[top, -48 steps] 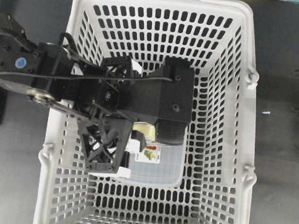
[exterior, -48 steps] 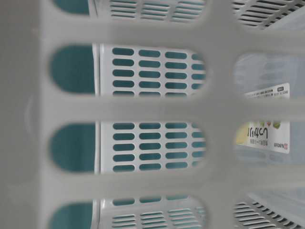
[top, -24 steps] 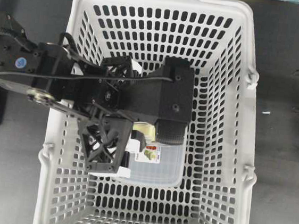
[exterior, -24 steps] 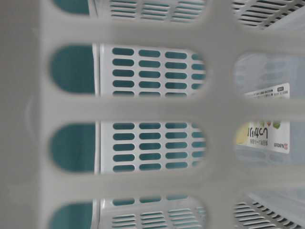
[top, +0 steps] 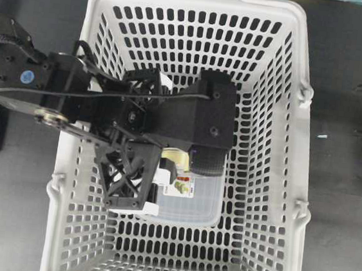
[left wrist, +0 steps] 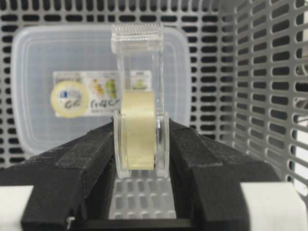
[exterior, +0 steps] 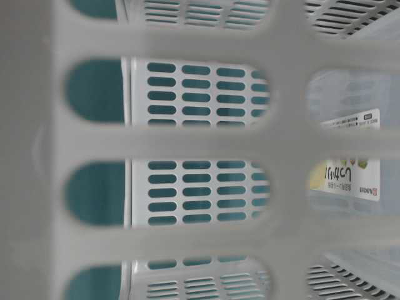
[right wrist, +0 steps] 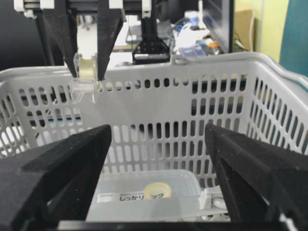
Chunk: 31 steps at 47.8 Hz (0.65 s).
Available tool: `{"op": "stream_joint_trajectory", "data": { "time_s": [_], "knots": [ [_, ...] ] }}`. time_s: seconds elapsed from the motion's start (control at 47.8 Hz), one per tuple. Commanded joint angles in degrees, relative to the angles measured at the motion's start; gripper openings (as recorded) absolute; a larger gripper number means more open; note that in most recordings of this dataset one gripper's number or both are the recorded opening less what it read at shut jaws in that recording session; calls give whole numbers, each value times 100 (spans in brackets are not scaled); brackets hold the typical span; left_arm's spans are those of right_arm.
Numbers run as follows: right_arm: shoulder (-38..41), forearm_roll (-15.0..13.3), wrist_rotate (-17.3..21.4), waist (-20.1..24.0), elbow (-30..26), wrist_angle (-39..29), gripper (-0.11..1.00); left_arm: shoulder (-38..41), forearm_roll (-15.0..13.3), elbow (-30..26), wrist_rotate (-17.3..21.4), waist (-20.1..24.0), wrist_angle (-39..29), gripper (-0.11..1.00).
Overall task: Pick up the tape dispenser from the shopping basket with the left arm.
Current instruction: 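Hold the tape dispenser raised above the basket in the left gripper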
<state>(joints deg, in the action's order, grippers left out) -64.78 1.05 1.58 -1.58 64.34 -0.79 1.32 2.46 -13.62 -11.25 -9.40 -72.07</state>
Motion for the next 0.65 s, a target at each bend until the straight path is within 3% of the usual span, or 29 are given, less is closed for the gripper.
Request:
{"op": "stream_joint_trajectory", "data": {
  "time_s": [0.0,0.628],
  "knots": [
    [26,18,9,9,-44,62,75,-70,18,-149,9,0,9,28],
    [18,18,0,9,-18,62,75,-26,9,-141,0,0,18,28]
  ]
}}
